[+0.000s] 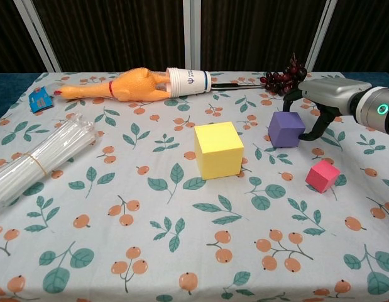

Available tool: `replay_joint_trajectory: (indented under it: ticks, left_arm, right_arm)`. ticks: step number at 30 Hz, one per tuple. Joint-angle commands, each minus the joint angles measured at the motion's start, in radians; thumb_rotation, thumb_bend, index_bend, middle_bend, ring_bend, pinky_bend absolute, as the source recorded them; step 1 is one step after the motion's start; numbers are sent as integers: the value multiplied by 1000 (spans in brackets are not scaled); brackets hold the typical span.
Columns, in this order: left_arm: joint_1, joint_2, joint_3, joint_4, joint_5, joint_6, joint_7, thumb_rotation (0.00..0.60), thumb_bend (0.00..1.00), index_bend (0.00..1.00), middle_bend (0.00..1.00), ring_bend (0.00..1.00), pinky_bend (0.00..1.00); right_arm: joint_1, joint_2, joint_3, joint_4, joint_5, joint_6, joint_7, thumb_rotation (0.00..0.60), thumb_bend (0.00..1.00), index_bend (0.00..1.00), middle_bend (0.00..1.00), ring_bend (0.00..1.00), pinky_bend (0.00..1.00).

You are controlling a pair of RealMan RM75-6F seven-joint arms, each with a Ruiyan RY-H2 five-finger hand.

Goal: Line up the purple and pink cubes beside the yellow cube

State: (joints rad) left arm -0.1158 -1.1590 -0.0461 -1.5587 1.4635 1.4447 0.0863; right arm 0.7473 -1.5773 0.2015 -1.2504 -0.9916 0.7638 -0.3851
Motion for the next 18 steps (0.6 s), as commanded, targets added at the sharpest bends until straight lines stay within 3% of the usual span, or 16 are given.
replay_joint_trajectory:
  ticks: [1, 7, 18]
  left_arm:
    - [-1, 0, -1, 0, 1, 1, -1, 600, 21, 216, 229, 170, 145]
    - [4, -3, 3, 6, 4, 6, -8, 600, 20, 216, 229, 170, 146]
    - [9, -11, 8, 29, 13, 14, -36, 600, 21, 216, 229, 170, 145]
  right_arm:
    - [-12, 38, -10, -97, -22, 27, 20, 600, 198, 405, 119, 0, 4]
    - [-9, 48, -25, -185, -7, 41, 7, 600, 198, 411, 120, 0, 3]
    - [12, -24, -37, -195, 64, 103, -71, 600, 197, 423, 120, 0, 0]
